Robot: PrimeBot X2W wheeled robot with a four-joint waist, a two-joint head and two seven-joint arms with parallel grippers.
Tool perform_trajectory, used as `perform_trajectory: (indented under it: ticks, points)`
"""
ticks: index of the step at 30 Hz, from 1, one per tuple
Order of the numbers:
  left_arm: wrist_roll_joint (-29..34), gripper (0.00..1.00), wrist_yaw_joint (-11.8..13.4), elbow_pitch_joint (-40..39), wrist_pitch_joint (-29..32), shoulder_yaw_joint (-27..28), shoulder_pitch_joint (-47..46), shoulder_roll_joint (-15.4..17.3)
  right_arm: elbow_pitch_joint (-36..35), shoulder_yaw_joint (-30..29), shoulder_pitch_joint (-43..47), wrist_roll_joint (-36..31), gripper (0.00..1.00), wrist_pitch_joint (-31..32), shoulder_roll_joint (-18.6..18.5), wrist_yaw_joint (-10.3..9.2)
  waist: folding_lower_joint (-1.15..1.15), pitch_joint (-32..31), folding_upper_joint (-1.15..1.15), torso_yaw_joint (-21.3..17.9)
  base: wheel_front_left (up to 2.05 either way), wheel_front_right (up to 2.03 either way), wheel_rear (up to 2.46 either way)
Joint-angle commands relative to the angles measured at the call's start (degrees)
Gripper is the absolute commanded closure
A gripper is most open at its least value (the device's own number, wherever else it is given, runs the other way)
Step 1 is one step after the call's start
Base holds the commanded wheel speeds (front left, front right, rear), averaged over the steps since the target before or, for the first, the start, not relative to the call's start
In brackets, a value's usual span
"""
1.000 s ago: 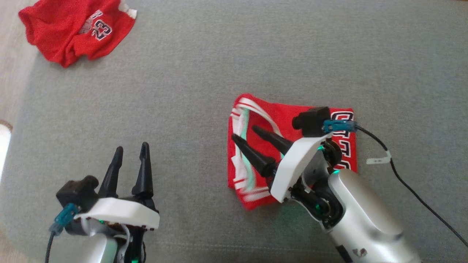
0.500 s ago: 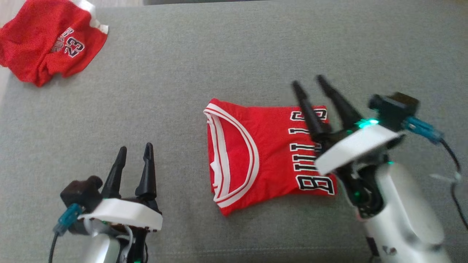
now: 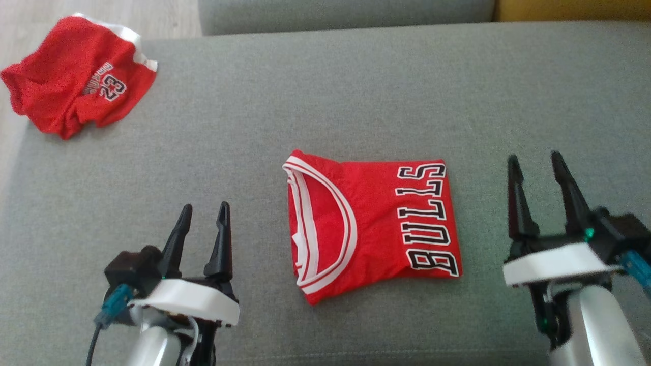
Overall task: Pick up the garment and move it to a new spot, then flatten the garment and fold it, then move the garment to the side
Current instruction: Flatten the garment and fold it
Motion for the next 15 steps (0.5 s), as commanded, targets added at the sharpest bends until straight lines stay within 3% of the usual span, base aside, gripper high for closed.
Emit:
perform_trajectory:
  ticks: [1, 8, 15]
  points:
    - [0.8, 0.0, 0.1, -1.8, -0.7, 1.9, -1.7, 0.3, -1.4, 0.6, -0.2, -0.4, 0.0, -1.1, 0.2, 0.37, 0.0, -0.9, 0.0, 0.2, 0.0, 0.0, 0.0]
    - [1.5, 0.0, 0.1, -1.7, -0.7, 2.6, 0.7, 0.0, 1.6, -1.4, 3.2, 1.3, 0.0, -3.2, 0.2, 0.37, 0.0, -3.8, 0.0, 0.8, 0.0, 0.0, 0.0]
    - [1.8, 0.0, 0.2, -1.3, -0.7, 3.6, 2.2, -0.4, 3.6, 0.6, 4.0, 4.0, 0.0, -3.1, 0.2, 0.37, 0.0, -4.9, 0.0, 0.9, 0.0, 0.0, 0.0]
